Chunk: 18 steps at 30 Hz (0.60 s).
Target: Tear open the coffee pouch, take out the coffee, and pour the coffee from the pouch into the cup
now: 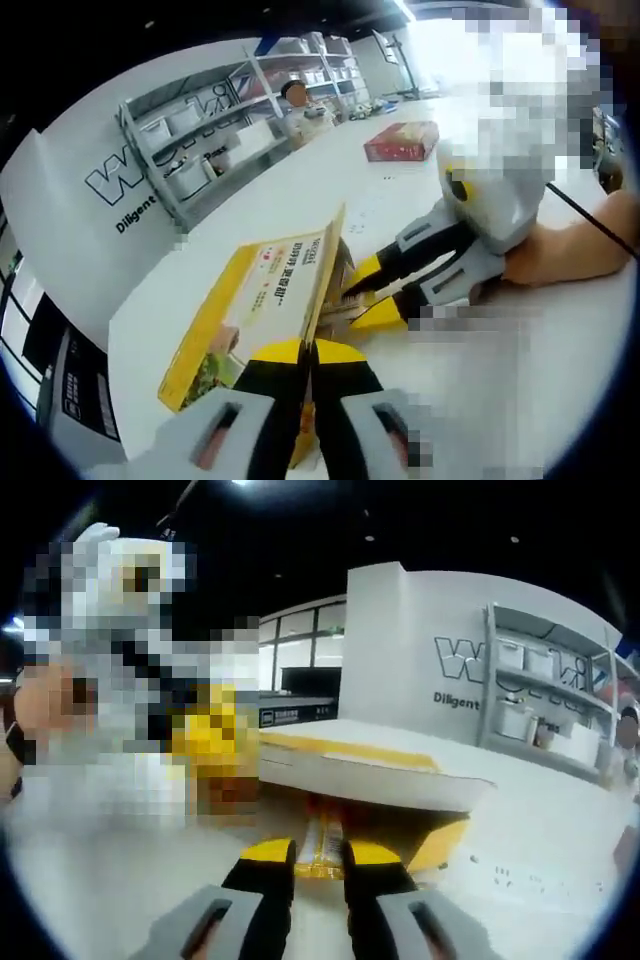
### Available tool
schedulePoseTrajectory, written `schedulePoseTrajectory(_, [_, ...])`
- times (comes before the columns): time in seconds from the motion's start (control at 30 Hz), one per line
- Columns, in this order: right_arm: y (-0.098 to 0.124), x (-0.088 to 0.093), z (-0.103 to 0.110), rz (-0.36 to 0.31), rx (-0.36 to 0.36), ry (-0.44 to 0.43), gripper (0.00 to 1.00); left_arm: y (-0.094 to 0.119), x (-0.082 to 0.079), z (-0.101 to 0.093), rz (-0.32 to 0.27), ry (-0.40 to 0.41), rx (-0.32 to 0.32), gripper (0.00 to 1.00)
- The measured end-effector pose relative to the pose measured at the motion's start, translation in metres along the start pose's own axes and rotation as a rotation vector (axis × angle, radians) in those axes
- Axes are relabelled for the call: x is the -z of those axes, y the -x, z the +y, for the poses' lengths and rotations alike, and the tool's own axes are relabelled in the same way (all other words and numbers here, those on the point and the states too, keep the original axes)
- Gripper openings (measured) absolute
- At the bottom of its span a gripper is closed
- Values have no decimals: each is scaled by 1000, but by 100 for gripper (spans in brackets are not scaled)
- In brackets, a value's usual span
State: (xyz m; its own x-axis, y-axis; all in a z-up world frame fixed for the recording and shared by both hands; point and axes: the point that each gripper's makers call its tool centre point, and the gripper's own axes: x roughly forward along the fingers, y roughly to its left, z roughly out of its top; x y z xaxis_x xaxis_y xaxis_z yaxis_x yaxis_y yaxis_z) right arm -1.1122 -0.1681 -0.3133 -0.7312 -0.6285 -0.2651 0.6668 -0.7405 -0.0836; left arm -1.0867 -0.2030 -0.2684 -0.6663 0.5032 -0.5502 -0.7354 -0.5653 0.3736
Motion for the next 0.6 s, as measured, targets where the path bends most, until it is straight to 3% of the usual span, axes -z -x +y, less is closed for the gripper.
schedulePoseTrajectory(0.23, [33, 9, 24, 5, -43, 27, 20, 0, 0, -1, 0, 3, 0, 5])
schedulePoseTrajectory(0.6, [62, 18, 30, 10, -86, 57, 20, 0, 0, -1, 1, 0, 1, 5])
